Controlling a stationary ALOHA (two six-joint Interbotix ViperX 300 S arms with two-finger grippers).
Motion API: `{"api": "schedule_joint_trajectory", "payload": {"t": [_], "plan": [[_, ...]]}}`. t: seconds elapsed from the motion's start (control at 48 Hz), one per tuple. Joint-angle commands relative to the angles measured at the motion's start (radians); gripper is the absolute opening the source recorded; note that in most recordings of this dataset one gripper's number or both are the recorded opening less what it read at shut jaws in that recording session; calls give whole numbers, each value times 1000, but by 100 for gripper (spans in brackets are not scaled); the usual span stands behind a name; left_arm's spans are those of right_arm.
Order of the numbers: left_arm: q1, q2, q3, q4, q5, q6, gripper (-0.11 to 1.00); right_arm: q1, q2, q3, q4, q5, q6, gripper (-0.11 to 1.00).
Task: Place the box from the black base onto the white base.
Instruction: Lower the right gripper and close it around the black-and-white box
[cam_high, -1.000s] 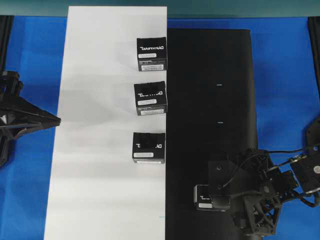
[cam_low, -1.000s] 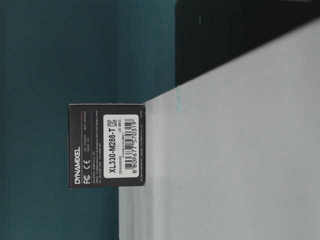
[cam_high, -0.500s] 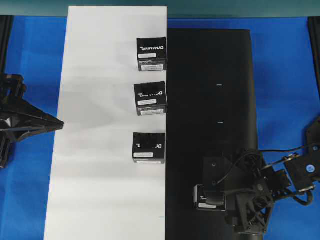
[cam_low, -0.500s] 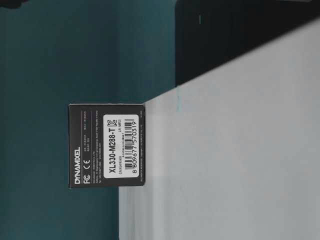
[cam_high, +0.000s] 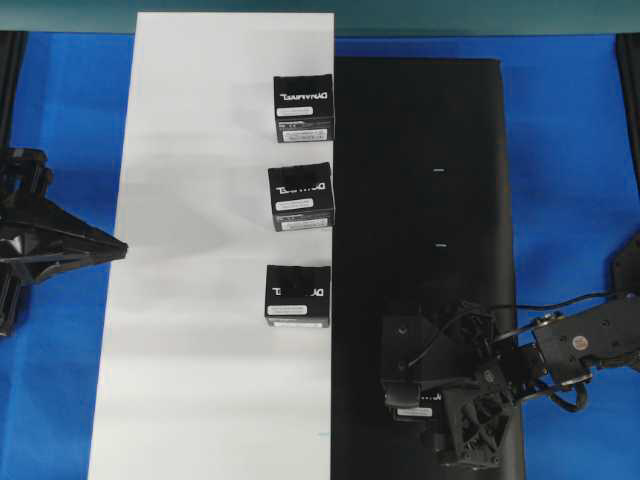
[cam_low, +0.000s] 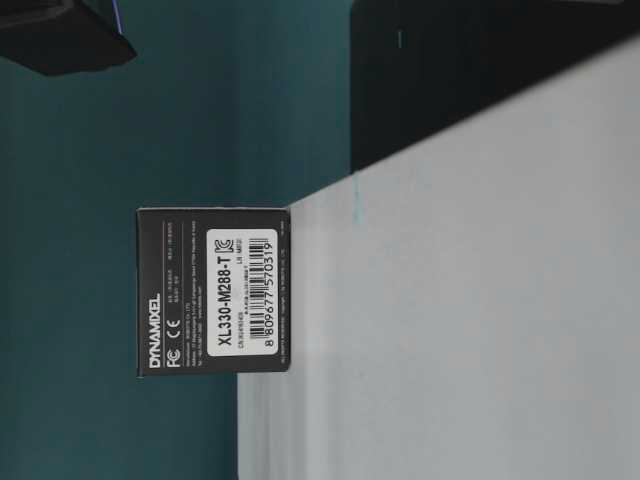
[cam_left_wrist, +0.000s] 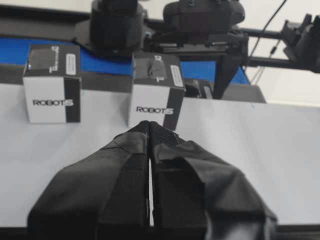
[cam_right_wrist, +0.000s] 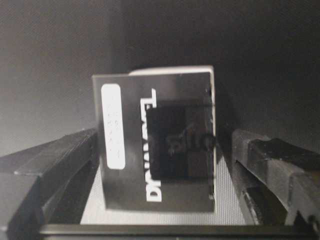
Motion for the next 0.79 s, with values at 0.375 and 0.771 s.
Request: {"api": "schedule_joint_trajectory", "payload": {"t": [0.375,0.771], "plan": [[0,2,-20,3,-3,-2,-2,-5,3,34,-3,-9,-3,93],[0,2,-20,3,-2,-2,-2,-6,-43,29,11,-2,0,56]]}}
